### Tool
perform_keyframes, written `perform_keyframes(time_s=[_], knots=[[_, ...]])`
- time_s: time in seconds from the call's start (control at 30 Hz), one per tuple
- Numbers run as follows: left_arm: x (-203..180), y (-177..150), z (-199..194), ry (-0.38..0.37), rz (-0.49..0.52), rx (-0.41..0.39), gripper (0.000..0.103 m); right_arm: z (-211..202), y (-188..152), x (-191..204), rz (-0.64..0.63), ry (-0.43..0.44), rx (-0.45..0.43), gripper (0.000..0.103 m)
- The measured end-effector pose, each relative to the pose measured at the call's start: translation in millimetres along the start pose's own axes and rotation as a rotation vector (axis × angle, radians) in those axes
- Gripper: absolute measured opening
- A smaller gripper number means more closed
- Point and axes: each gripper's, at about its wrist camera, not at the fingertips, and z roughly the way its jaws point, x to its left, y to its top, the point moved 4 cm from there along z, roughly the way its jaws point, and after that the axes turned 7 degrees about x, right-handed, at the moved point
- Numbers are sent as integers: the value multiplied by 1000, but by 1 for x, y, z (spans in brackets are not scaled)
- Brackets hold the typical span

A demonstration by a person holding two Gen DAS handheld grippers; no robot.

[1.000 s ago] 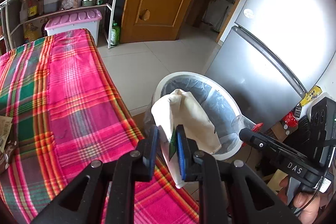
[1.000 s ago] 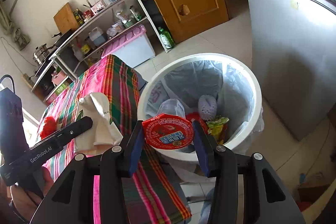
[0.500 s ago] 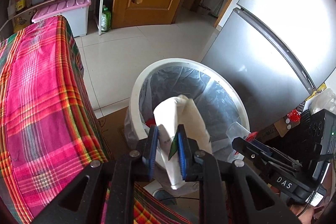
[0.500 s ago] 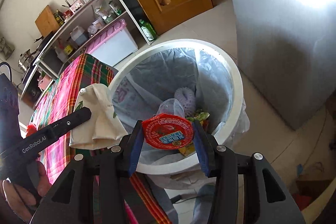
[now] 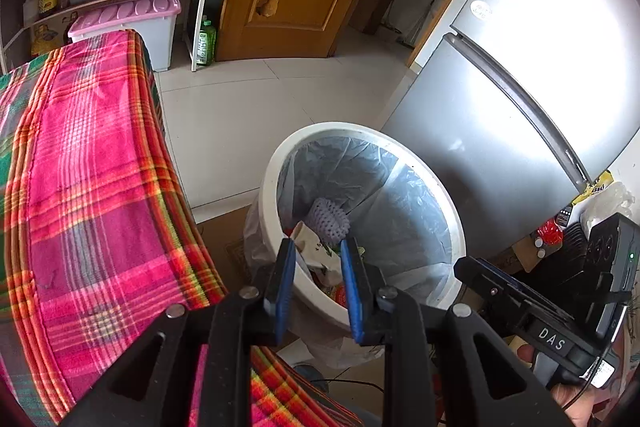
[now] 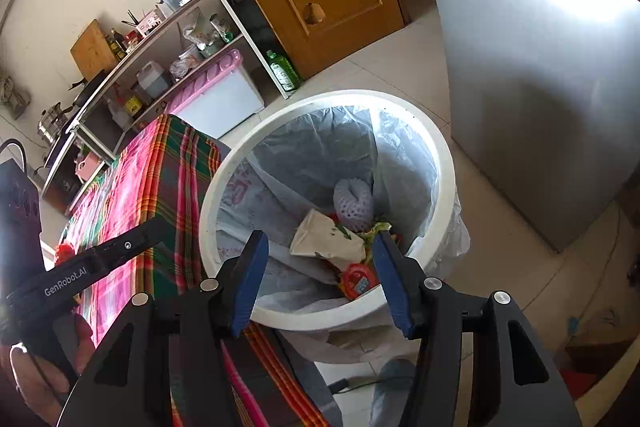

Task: Collect trash
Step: 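Open both tools over the bin to drop the bag and cup, then move both open tools back over the table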

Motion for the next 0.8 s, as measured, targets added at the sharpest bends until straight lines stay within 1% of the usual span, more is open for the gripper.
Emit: perform_keyframes(time_s=[0.17, 0.37, 0.5, 0.63, 0.8], knots=[[6, -7, -32, 7, 4, -61, 24, -23, -3, 24, -22, 43, -40, 55], [20, -23, -82, 32, -5, -147, 24, -51, -16, 69, -98, 101, -77, 55], [34, -39, -116, 60, -20, -197, 24, -63, -28, 100, -159, 137, -86, 55], [52, -57, -150, 89, -61, -245, 24, -71, -41, 133, -223, 169, -84, 55], [77, -79, -185, 141, -110, -296, 24, -75, -59, 174, -312, 213, -64, 55]])
